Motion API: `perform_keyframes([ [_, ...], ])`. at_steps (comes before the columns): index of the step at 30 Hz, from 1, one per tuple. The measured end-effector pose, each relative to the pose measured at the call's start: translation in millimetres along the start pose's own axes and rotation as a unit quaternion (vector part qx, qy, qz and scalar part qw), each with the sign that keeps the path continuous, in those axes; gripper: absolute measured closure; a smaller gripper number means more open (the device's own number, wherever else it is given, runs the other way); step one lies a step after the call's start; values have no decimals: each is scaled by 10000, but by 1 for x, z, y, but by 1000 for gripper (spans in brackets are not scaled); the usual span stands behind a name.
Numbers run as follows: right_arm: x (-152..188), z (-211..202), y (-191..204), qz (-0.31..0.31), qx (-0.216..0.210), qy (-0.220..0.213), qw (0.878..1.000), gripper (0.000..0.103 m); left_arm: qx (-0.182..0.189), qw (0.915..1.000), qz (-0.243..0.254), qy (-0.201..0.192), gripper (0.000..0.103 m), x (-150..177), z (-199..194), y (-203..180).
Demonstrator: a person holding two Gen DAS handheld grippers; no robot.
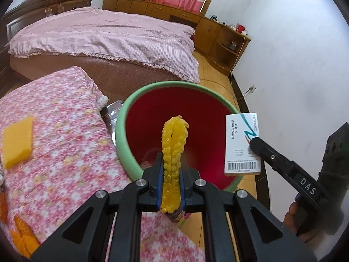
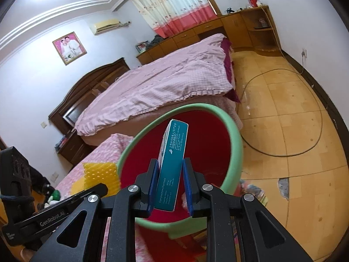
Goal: Collect trash
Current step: 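Carry both items over the red bucket and open both tools to drop them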
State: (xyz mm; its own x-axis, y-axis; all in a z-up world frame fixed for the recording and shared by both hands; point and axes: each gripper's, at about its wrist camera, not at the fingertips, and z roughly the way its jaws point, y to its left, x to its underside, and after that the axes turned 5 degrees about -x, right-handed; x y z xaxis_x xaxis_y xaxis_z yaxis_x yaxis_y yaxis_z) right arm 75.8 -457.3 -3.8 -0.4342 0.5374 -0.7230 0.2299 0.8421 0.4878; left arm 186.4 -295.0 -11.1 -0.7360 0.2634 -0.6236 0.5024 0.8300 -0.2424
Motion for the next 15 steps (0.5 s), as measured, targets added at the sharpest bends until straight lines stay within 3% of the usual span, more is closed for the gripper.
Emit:
perform_keyframes([
  [5,-5,13,-13,10,-3,139,9999,81,-125,9999,-17,107,91,-6,18,-8],
  [9,-6,21,-21,-32,1,271,9996,79,-296,9994,-80,172,68,-11,31,-12],
  [10,-7,23,-22,-46,-6,296,9995,78,-315,9993,-105,188,66,-12,34,-13],
  [15,-9,30,-25,-86,-45,371,9993,78,-412,9987,-219,226,65,-15,42,-11],
])
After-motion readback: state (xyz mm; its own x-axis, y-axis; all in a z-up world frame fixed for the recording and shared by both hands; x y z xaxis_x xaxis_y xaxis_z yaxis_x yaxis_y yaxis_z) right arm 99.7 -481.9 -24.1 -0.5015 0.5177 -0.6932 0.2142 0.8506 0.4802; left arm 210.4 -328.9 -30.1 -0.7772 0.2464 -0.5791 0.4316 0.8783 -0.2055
